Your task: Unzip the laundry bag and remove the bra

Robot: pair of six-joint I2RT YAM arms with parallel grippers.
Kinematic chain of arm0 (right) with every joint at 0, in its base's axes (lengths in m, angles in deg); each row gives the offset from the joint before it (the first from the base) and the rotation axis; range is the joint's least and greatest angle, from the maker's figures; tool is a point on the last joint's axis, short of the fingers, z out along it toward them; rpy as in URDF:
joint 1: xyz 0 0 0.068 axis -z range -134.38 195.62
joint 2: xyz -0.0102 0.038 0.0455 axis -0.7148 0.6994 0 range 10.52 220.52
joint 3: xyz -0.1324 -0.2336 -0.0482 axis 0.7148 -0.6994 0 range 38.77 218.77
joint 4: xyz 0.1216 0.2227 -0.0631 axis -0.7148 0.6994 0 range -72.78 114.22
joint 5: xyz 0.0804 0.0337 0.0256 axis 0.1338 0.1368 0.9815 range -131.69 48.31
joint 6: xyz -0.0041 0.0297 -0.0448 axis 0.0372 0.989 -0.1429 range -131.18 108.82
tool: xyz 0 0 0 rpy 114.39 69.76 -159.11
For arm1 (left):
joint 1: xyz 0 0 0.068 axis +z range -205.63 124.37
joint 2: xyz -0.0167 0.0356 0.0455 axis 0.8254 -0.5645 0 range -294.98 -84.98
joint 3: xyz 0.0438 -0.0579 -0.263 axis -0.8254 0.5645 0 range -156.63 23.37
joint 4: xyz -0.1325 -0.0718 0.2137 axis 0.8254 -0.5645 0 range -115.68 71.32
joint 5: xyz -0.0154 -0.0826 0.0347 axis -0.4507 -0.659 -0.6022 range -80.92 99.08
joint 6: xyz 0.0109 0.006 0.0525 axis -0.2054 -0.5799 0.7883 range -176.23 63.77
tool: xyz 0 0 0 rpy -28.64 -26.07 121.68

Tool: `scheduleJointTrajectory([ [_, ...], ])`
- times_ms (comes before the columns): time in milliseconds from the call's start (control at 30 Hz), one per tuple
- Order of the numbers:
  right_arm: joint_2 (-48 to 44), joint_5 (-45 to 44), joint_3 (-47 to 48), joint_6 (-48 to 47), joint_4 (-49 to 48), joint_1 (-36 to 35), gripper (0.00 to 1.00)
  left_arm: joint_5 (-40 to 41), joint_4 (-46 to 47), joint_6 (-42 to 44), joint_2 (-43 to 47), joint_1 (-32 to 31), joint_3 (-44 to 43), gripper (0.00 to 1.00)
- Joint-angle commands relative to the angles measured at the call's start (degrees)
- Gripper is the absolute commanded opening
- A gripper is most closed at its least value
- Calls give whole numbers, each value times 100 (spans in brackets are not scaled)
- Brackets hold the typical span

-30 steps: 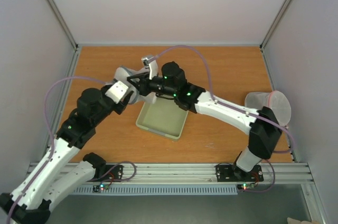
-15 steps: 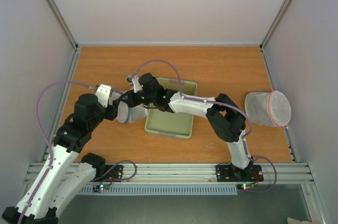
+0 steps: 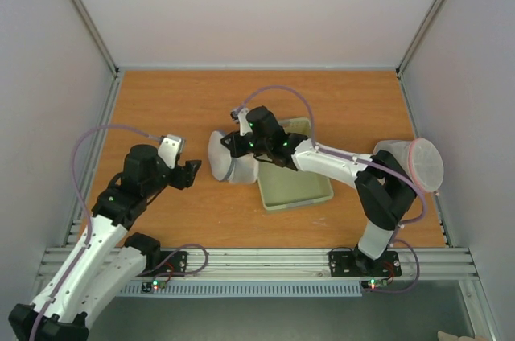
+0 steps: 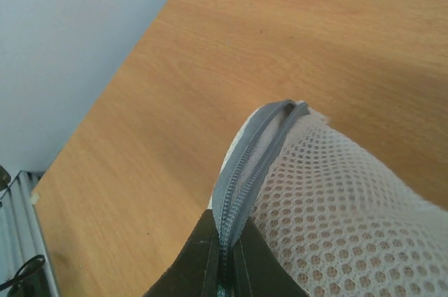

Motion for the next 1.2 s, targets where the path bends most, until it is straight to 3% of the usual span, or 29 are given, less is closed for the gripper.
scheduleJointTrajectory([
  [0, -3, 850, -26, -104, -438, 63, 1, -1036, 852, 159, -137, -1, 163, 73],
  [233, -225, 1856, -233, 1091, -1907, -104, 1, -1325, 406, 194, -54, 4, 110, 80],
  [467, -63, 2291, -602, 2352, -3251, -172, 1, -1079, -133, 1238, -11, 13, -520, 81],
  [767, 985, 2021, -354, 2102, -2470, 68, 4, -667, -485, 1479, -276, 8, -479, 82],
  [900, 896, 1450, -242, 1635, -1778, 267, 19, -646, -490, 1530, -421, 12, -442, 82],
  [1000, 873, 922, 160, 992, -928, 292, 37, -621, -472, 1626, -600, 7, -426, 83],
  [1167, 780, 317, 635, 264, -23, 293, 54, -547, -390, 2036, -875, 10, -340, 85],
])
